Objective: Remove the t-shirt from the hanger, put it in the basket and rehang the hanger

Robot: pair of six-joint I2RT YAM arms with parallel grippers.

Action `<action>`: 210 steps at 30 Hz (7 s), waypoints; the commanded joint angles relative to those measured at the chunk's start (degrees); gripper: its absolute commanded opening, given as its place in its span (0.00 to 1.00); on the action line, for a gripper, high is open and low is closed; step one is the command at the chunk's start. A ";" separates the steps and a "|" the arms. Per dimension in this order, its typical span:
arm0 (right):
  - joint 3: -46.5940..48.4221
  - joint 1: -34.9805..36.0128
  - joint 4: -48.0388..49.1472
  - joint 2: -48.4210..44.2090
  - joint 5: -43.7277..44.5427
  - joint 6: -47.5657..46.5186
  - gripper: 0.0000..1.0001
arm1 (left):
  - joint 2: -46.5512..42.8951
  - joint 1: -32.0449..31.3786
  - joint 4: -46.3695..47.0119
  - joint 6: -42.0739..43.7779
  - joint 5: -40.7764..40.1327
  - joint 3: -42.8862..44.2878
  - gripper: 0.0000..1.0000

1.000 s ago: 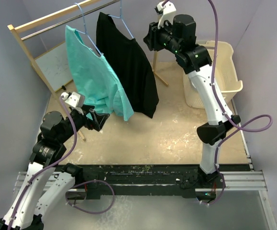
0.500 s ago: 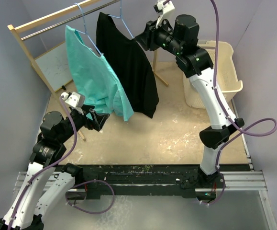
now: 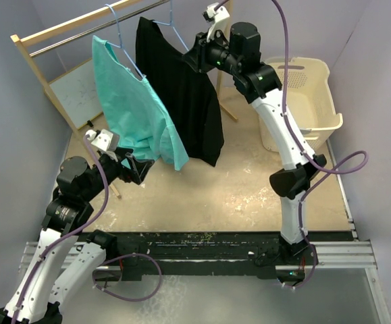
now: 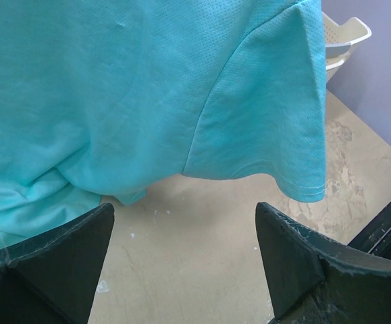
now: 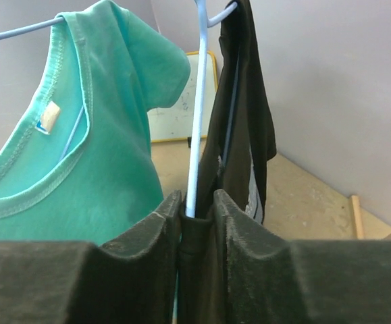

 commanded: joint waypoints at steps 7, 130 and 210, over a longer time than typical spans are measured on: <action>0.58 -0.03 5.39 -3.80 4.24 0.05 0.00 | 0.33 0.76 2.44 0.08 2.52 1.91 0.96; -72.32 -0.16 -19.25 -78.88 29.48 2.45 0.00 | 37.10 -14.92 3.26 22.39 9.99 50.27 0.00; -75.42 -2.48 -22.77 -62.39 47.00 12.31 0.00 | 17.24 -14.91 7.09 21.91 -13.57 44.04 0.00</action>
